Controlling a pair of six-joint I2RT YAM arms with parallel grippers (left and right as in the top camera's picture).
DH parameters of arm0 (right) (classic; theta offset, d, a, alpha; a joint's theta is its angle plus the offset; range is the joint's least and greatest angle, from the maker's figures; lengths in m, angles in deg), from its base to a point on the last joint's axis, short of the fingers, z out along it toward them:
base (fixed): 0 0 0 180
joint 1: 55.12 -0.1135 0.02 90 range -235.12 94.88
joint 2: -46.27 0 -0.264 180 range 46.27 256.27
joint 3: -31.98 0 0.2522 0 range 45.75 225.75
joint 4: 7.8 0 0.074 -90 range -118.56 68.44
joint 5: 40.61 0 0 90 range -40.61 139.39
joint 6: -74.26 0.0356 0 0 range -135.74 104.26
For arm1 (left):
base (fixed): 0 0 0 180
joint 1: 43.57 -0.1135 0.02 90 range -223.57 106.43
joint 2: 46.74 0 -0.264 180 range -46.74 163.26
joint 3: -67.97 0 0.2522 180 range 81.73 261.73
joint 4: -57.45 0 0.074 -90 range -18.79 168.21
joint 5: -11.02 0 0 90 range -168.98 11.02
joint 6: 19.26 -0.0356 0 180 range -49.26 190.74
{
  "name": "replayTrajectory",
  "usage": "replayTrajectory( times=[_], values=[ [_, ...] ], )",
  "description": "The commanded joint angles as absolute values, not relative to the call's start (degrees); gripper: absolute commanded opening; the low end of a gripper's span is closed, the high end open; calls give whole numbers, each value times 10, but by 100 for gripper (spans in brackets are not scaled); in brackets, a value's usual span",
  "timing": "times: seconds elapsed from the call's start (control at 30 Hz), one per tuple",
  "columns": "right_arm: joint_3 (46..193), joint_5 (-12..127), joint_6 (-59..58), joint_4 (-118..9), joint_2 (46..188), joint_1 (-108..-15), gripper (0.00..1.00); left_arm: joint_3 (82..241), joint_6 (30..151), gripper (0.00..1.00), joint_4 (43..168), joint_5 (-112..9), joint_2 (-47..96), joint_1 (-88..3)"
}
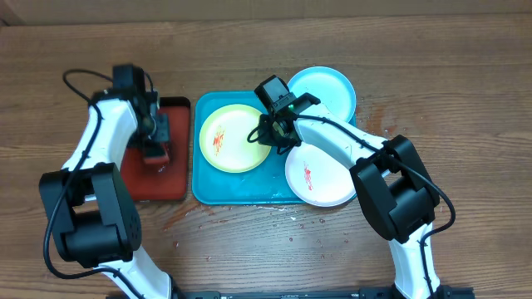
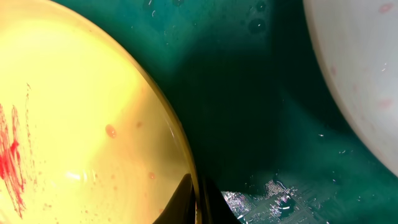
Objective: Clean dirty plates on tray and stack at the side
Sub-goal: 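Carry the sponge with the left gripper onto the yellow plate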
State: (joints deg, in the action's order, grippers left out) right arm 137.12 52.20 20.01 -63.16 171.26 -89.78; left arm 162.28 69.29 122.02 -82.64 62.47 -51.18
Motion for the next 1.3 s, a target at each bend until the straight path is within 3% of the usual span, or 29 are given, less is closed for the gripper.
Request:
replayTrajectory(
  times=[0.0, 0.33, 0.77, 0.97, 1.27],
  values=[
    [1358, 510, 199, -632, 1708, -902, 4, 1724, 695, 4, 1263, -815, 619, -510],
    [1358, 538, 199, -632, 1708, -898, 4, 1774, 671, 4, 1317, -652, 620, -440],
    [1358, 628, 168, -637, 1708, -890, 4, 1629, 807, 4, 1193, -792, 625, -341],
    [1358, 630, 168, -640, 1708, -889, 4, 1589, 811, 4, 1145, -852, 627, -341],
    [1358, 623, 168, -641, 1708, -889, 4, 1546, 797, 4, 1087, -834, 627, -328]
  ],
)
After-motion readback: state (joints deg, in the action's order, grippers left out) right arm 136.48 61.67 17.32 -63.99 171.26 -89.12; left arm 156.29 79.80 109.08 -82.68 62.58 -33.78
